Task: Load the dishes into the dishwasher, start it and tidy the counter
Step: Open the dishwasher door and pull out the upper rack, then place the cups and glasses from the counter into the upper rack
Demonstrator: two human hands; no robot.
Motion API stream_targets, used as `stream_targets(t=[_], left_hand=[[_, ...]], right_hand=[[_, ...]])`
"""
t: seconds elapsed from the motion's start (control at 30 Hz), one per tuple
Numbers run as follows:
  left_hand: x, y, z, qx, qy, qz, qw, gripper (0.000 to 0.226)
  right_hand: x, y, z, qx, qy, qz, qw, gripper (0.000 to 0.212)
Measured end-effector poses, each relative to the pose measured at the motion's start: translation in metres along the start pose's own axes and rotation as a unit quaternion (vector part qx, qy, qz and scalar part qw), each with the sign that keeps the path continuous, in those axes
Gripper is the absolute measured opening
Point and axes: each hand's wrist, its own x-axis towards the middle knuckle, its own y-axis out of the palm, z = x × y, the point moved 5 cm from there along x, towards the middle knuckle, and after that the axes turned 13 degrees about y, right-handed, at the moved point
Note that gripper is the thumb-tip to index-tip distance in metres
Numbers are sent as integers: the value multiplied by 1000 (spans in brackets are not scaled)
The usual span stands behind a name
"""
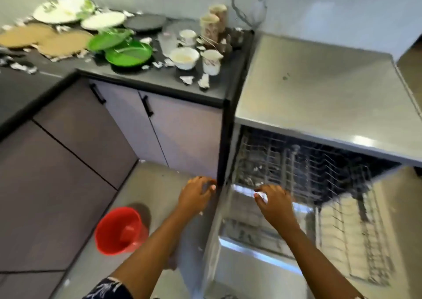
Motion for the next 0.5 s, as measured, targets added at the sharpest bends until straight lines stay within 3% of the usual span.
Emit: stream_targets(t=[0.1,0.17,0.27,0.4,0.5], left_hand=[[22,-84,51,-6,-20,-48,999,61],[36,-136,77,-3,-22,-57,998,47],[65,-202,104,38,-16,-62,997,29],[122,-257,124,67,14,-91,994,28],[166,-272,121,25,26,-103,994,32]], right_hand=[[48,16,79,60,11,27,998,34],[75,28,134,77,24,58,995,29],[109,28,205,122,30,50,991,42],[154,24,264,122,28,30,992,23],[191,17,277,140,29,22,990,26]])
